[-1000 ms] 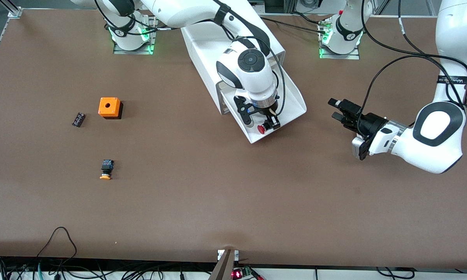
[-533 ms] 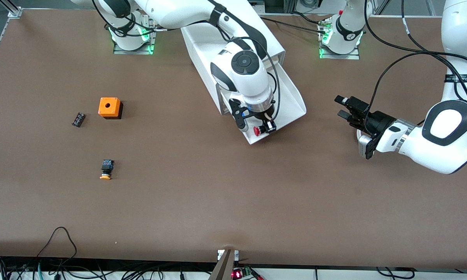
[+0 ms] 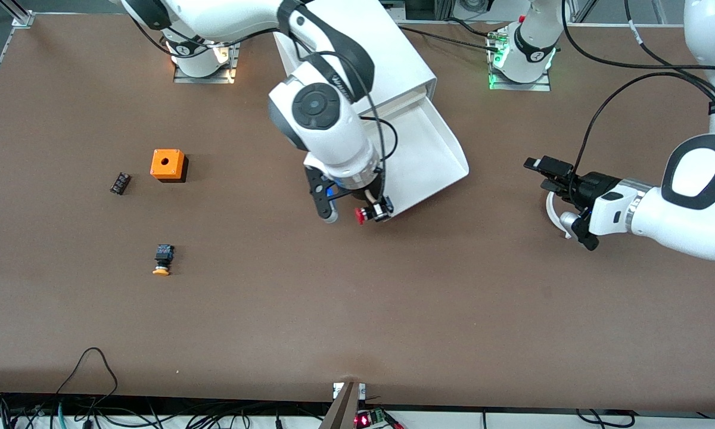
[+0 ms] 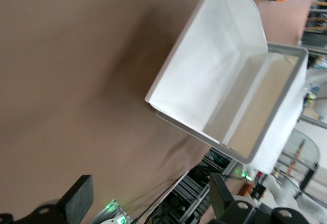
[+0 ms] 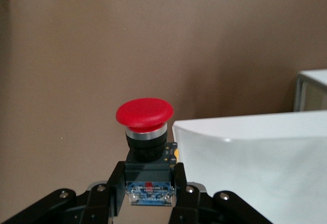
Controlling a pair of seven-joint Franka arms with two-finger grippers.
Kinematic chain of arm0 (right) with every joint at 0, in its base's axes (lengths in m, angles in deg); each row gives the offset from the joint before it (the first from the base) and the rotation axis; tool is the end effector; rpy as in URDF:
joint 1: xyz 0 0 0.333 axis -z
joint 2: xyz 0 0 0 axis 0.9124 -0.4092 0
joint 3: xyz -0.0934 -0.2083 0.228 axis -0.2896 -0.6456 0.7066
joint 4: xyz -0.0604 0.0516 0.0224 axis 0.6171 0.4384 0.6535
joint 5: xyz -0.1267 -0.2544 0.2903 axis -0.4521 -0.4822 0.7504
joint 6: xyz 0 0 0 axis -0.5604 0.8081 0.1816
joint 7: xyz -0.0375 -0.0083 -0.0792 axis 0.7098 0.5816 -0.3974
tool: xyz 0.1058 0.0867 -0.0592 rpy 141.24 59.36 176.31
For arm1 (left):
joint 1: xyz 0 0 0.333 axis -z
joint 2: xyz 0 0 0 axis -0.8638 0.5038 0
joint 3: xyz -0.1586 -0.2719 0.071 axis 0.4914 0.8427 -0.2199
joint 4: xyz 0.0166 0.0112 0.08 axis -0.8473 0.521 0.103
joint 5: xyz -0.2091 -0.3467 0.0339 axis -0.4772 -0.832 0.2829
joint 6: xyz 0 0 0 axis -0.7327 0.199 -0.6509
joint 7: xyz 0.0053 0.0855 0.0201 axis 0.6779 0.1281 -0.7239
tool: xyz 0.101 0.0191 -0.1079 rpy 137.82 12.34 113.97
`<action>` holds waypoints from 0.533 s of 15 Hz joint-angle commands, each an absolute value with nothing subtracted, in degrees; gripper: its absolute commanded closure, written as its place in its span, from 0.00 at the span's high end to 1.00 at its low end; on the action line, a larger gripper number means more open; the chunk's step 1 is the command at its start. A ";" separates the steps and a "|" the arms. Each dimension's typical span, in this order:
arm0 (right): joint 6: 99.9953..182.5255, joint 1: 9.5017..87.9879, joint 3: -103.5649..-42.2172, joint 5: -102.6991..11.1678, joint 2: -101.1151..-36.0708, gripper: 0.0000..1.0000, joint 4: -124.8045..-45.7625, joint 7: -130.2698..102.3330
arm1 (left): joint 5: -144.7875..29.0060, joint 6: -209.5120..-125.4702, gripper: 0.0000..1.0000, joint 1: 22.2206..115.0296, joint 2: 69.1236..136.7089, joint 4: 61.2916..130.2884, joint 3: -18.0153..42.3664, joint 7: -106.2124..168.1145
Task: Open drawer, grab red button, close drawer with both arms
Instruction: 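Lift the red button out with the right gripper while the left gripper withdraws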
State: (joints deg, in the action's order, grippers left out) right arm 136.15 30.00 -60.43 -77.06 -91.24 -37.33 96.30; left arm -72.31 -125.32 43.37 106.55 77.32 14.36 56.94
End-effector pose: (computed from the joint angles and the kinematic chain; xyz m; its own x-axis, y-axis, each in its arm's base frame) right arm 0.6147 0.5344 0.4094 0.4070 -0.8819 -0.2379 -0.9114 -0.3745 -0.1708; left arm 0.6183 -0.0763 0.3814 0.8169 -0.4879 -0.3077 -0.1793 -0.7218 0.6685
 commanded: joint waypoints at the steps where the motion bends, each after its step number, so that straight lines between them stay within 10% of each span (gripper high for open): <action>1: 130.95 34.81 -57.86 -76.28 -89.51 0.00 -37.33 85.24 | -66.41 -129.59 1.00 47.25 105.33 76.59 14.50 47.47; 8: 115.92 47.19 -58.56 -74.44 -87.05 0.00 -37.94 43.87 | -53.65 -139.95 1.00 56.94 106.30 75.88 14.24 26.19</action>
